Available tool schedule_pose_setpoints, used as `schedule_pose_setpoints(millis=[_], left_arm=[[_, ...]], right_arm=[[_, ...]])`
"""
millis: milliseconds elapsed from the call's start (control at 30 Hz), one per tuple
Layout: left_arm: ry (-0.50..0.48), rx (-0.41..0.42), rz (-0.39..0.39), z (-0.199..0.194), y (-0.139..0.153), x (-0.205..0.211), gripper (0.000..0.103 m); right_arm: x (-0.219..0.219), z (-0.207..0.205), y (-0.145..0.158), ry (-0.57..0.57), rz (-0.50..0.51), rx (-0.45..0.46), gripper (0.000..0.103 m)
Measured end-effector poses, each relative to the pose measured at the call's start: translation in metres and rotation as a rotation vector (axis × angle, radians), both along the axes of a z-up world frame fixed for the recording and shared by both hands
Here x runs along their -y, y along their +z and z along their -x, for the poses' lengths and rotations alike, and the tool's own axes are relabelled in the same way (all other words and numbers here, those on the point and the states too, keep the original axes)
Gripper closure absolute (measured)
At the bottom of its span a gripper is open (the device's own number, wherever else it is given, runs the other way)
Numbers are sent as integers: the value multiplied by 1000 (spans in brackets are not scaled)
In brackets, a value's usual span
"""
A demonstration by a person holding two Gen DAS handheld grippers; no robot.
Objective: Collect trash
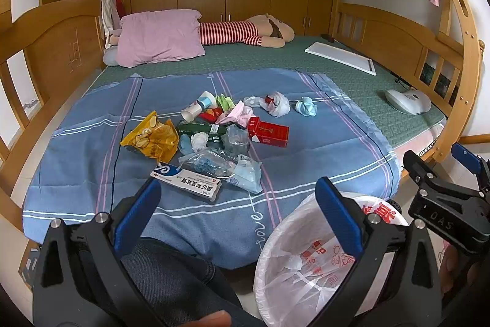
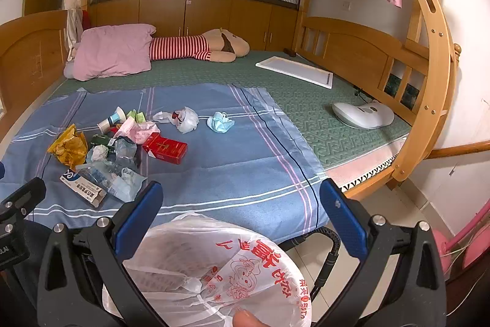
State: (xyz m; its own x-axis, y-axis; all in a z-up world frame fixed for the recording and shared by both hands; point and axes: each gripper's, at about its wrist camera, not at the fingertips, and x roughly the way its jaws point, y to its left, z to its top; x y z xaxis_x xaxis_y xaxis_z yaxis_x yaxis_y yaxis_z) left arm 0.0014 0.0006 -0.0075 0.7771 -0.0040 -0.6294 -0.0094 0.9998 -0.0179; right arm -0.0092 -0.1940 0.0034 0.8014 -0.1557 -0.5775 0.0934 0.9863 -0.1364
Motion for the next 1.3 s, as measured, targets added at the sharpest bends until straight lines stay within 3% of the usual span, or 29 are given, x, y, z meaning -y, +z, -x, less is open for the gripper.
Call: schedule_pose_setpoints(millis=[1300], left_arm=[[7, -16, 27, 4, -3, 1, 3]], right_arm=[[-5, -2, -2, 2, -3, -13, 3]])
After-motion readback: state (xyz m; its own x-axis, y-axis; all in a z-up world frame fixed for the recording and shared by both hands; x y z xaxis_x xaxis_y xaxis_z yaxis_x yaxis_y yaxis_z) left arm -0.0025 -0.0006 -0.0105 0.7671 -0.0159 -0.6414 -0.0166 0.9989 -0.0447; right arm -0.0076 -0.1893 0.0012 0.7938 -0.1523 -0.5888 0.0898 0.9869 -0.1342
